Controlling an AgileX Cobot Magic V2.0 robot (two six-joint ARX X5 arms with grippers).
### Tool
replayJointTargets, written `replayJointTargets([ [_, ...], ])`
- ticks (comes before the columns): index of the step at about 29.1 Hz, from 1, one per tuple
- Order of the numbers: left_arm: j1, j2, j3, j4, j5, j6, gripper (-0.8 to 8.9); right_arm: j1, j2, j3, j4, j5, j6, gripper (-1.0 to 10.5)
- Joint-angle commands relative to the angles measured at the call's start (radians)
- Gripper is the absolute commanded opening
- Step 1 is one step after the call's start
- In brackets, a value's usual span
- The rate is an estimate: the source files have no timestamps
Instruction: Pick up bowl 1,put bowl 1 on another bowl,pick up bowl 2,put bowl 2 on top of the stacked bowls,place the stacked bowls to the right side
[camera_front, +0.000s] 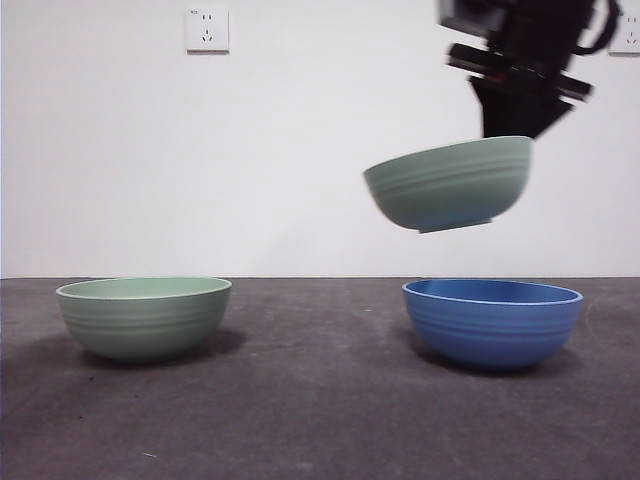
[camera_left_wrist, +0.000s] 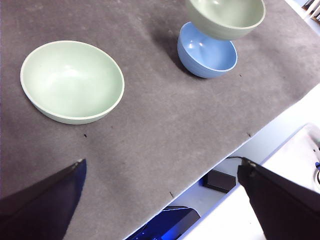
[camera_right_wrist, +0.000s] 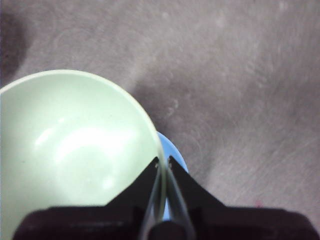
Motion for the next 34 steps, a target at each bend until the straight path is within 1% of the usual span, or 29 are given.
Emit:
replayJointTargets([
  [1, -0.004, -0.002, 0.003, 0.006, 0.002, 0.005, 5.97, -0.036, 0.004, -0.023, 0.014, -0.06, 0.017, -0.1],
  [7, -0.004, -0.002, 0.003, 0.016, 0.002, 0.003, 5.96, -0.075, 0.004, -0.095, 0.038, -0.07, 0.01, -0.1],
  [12, -0.004, -0.002, 0.003, 0.021, 0.002, -0.014, 5.97, -0.075, 0.004, -0.188, 0.116, -0.069, 0.01, -0.1],
  [20, -0.004, -0.001, 0.003, 0.021, 0.001, -0.014, 5.97, -0.075, 0.004, -0.301, 0.239, -0.067, 0.009, -0.1],
  [25, -0.004, -0.001, 0.003, 0.021, -0.002, -0.014, 5.97, -0.076, 0.004, -0.341, 0.299, -0.058, 0.005, -0.1],
  [30, -0.004, -0.001, 0.003, 0.021, -0.036, -0.014, 5.97, -0.076, 0.005, -0.348, 0.311, -0.06, -0.013, -0.1],
  [31, -0.004, -0.001, 0.003, 0.021, -0.037, -0.014, 5.97, -0.076, 0.005, -0.348, 0.308, -0.061, -0.014, 0.2],
  [34, -0.004, 0.012, 0.003, 0.021, -0.044, -0.014, 5.97, -0.076, 0.005, -0.348, 0.301, -0.067, -0.005, 2.0],
])
